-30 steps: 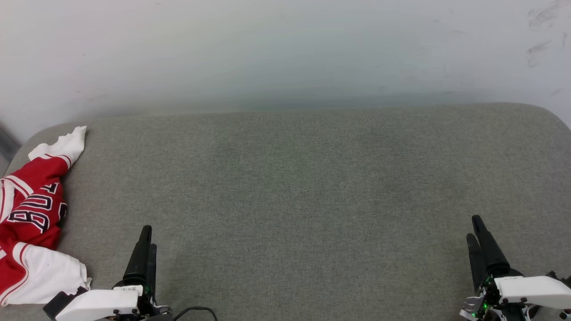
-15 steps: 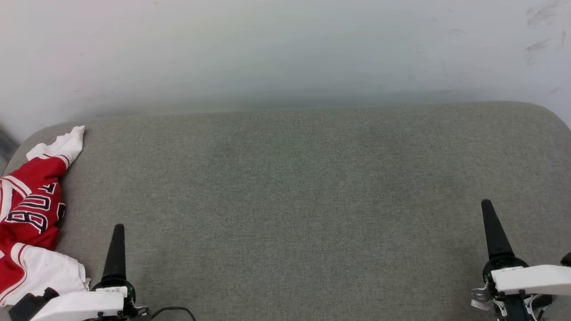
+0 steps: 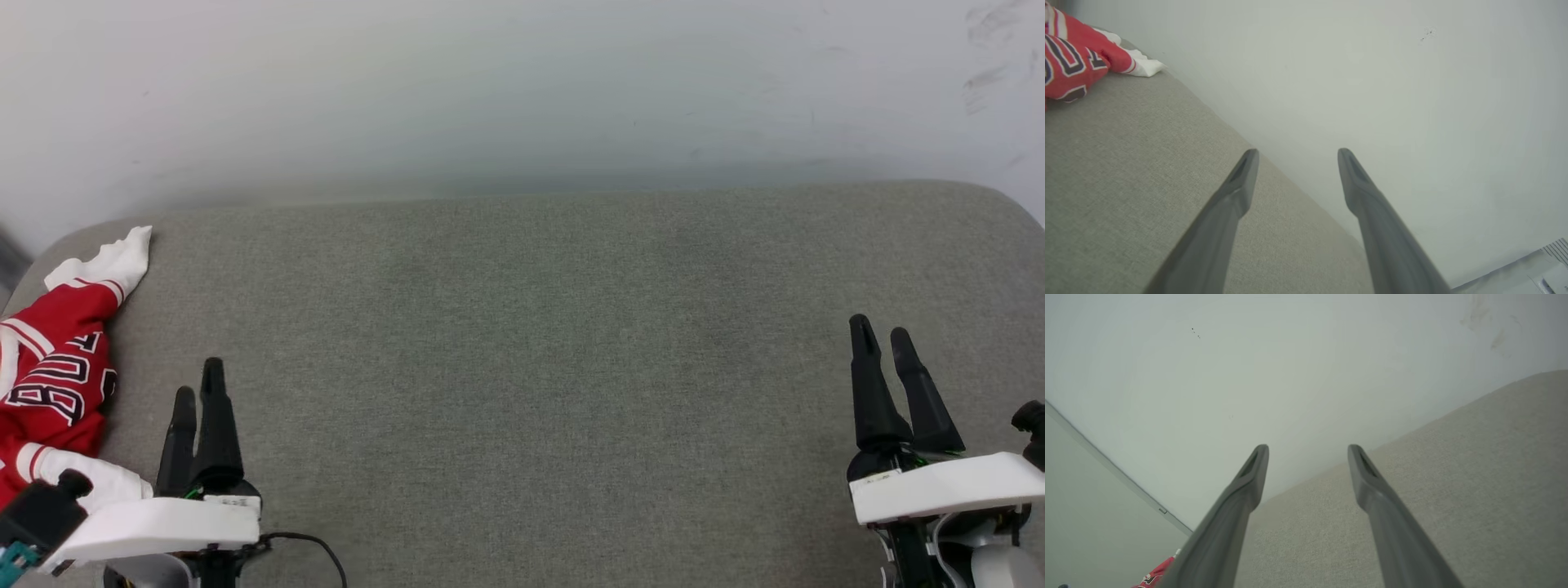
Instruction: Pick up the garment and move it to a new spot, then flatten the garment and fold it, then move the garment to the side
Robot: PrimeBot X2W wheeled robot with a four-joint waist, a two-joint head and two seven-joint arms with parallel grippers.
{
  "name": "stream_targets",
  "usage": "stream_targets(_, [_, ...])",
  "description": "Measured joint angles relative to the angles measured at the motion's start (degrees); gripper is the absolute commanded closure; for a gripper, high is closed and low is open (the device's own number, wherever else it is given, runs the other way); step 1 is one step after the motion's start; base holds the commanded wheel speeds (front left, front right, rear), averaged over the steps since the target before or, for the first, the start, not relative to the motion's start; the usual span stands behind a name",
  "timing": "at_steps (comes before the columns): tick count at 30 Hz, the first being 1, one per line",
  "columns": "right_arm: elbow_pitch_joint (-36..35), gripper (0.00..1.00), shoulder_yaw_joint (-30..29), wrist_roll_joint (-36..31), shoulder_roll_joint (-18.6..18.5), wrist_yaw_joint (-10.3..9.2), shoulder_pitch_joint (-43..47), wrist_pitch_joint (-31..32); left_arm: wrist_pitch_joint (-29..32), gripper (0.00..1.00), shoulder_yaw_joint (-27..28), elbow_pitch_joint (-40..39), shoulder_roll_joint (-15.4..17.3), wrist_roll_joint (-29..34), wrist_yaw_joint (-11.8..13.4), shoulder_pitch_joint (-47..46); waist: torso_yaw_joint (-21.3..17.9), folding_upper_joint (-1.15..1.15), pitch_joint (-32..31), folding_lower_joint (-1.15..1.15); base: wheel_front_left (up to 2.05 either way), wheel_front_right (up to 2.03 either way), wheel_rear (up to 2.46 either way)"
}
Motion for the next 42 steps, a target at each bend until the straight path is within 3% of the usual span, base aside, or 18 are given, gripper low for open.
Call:
stream_targets(4, [-1.8, 0.00, 1.6, -7.7, 0.0, 0.00, -0.1, -1.0, -1.0, 0.00, -5.1, -4.3, 0.0, 10.8, 4.5, 0.9, -0.1, 0.00, 0.2, 0.00, 0.00, 0.00, 0.00])
stream_targets(15, [-2.7, 0.00, 2.7, -18.6, 0.0, 0.00, -0.1, -2.9, -2.6, 0.00, -13.5, -6.8, 1.7, 25.1, 9.5, 1.8, -0.4, 0.00, 0.5, 0.00, 0.00, 0.00, 0.00])
stream_targets(34, [-0.2, 0.00, 5.7, -32.6, 0.0, 0.00, 0.7, -5.5, -5.4, 0.00, -27.8, -4.8, 9.8, 35.8, 22.6, 2.2, -0.9, 0.00, 0.5, 0.00, 0.00, 0.00, 0.00])
stream_targets(42, [-1.0, 0.00, 6.5, -36.0, 0.0, 0.01, 0.7, -6.5, -6.4, 0.00, -30.4, -4.9, 10.7, 38.1, 24.6, 2.0, -1.1, 0.00, 0.7, 0.00, 0.00, 0.00, 0.00])
